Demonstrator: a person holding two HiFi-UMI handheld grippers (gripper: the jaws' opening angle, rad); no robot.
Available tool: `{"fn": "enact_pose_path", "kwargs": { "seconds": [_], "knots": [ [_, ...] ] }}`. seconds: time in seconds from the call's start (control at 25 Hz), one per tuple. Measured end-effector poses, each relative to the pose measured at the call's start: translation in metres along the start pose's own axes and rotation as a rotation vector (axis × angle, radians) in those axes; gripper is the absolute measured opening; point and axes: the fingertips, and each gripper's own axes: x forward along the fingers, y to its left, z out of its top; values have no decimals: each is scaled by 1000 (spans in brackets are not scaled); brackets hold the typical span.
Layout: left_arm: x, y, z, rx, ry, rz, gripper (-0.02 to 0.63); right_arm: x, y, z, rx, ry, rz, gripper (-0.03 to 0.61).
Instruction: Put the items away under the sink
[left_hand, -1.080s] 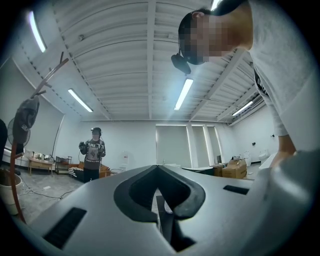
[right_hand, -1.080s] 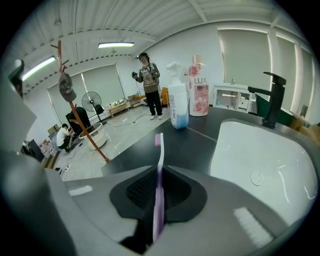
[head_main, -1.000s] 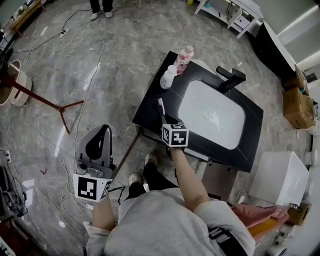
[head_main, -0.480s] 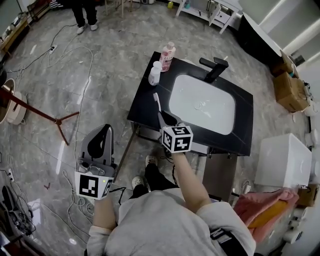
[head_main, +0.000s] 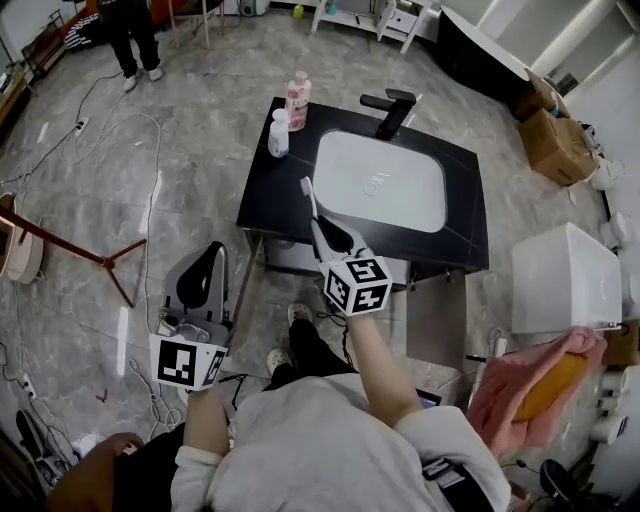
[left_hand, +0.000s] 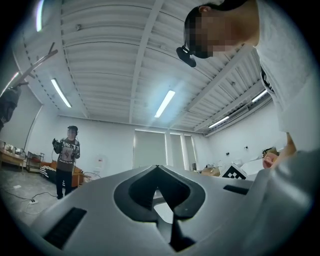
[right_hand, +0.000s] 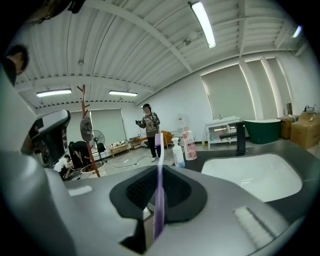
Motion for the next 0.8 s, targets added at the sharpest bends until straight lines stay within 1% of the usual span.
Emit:
{"fn": "enact_pose_path", "kwargs": {
  "seconds": [0.16, 0.32, 0.44, 0.8],
  "knots": [
    [-1, -22, 4, -6, -15, -65, 6, -36, -1, 10, -1, -65, -37, 44],
    [-1, -44, 5, -42, -27, -125, 6, -72, -3, 17, 1, -124, -77, 43],
    [0, -62, 4, -55, -32, -175, 6, -99, -7, 19, -2, -161, -113, 43],
    [17, -110, -1, -84, -39, -336, 6, -157, -29, 17, 9, -222, -236, 43]
  ]
}}
